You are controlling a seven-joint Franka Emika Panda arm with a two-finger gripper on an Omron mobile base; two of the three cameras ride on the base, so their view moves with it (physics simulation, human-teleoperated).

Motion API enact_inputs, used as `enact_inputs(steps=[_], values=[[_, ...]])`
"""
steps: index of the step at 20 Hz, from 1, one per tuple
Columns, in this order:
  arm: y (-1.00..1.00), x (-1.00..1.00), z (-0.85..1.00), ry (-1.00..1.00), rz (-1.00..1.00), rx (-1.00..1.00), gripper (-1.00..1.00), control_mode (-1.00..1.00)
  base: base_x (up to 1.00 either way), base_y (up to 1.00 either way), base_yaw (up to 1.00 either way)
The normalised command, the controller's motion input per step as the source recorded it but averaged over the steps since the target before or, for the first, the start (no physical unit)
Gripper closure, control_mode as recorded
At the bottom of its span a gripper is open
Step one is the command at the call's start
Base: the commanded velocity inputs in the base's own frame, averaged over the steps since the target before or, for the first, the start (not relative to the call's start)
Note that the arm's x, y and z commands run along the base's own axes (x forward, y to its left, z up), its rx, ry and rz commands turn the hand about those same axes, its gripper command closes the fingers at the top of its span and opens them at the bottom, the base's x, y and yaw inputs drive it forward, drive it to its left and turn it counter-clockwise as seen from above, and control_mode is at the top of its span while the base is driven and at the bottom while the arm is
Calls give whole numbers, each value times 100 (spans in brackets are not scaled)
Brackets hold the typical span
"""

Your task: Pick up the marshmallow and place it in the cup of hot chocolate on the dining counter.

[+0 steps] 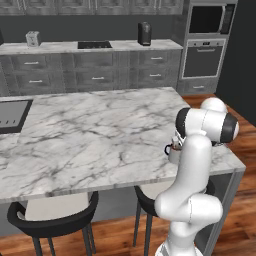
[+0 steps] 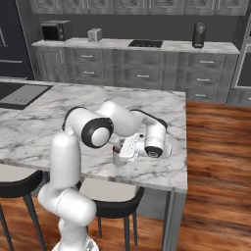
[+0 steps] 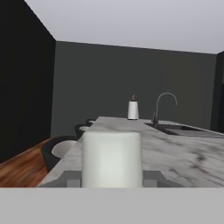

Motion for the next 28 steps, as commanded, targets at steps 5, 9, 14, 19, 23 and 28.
enact_inputs(steps=[5, 9, 14, 19, 23, 28], values=[[-16, 0, 0, 0, 0, 0, -100, -100, 0, 0, 0], [-10, 9, 0, 0, 0, 0, -100, -100, 0, 0, 0], [0, 20, 0, 0, 0, 0, -100, -100, 0, 0, 0], [6, 10, 18, 0, 0, 0, -100, -100, 0, 0, 0], [2, -1, 55, -2, 0, 0, -100, -100, 0, 0, 0], [-6, -18, 61, -8, 0, 2, -100, -100, 0, 0, 0]])
